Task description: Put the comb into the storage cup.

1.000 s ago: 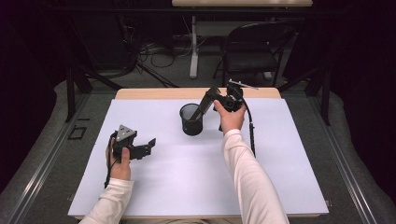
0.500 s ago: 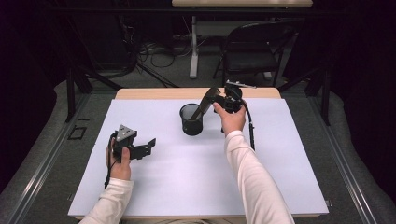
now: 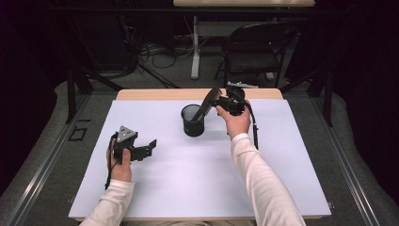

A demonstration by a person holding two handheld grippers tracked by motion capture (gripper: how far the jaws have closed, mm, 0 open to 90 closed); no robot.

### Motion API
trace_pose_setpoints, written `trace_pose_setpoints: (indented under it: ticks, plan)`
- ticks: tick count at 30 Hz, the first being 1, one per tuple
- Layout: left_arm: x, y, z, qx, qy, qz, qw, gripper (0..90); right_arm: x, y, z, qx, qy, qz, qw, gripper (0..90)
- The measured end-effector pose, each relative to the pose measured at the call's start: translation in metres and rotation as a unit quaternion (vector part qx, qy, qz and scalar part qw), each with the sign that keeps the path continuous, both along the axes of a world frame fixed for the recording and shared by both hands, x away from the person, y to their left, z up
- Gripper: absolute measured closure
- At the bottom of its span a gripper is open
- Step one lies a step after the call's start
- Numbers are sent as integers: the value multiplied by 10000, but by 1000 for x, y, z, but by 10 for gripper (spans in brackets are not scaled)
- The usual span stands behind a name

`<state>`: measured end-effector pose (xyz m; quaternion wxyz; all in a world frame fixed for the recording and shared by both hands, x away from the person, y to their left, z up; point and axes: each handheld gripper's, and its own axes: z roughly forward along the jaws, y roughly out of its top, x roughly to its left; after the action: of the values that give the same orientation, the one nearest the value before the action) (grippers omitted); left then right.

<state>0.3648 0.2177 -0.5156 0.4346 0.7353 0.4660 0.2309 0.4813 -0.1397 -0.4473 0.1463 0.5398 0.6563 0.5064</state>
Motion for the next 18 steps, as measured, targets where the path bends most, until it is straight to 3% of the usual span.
trace_pose_setpoints:
  ticks: [10, 18]
  plan:
    - [0, 2, 1, -39, -29, 31, 10000, 162, -12, -5, 4, -167, -97, 54, 9998, 398]
    - [-1, 1, 1, -32, -32, 27, 10000, 162, -27, -9, 11, -352, -268, 27, 9990, 303]
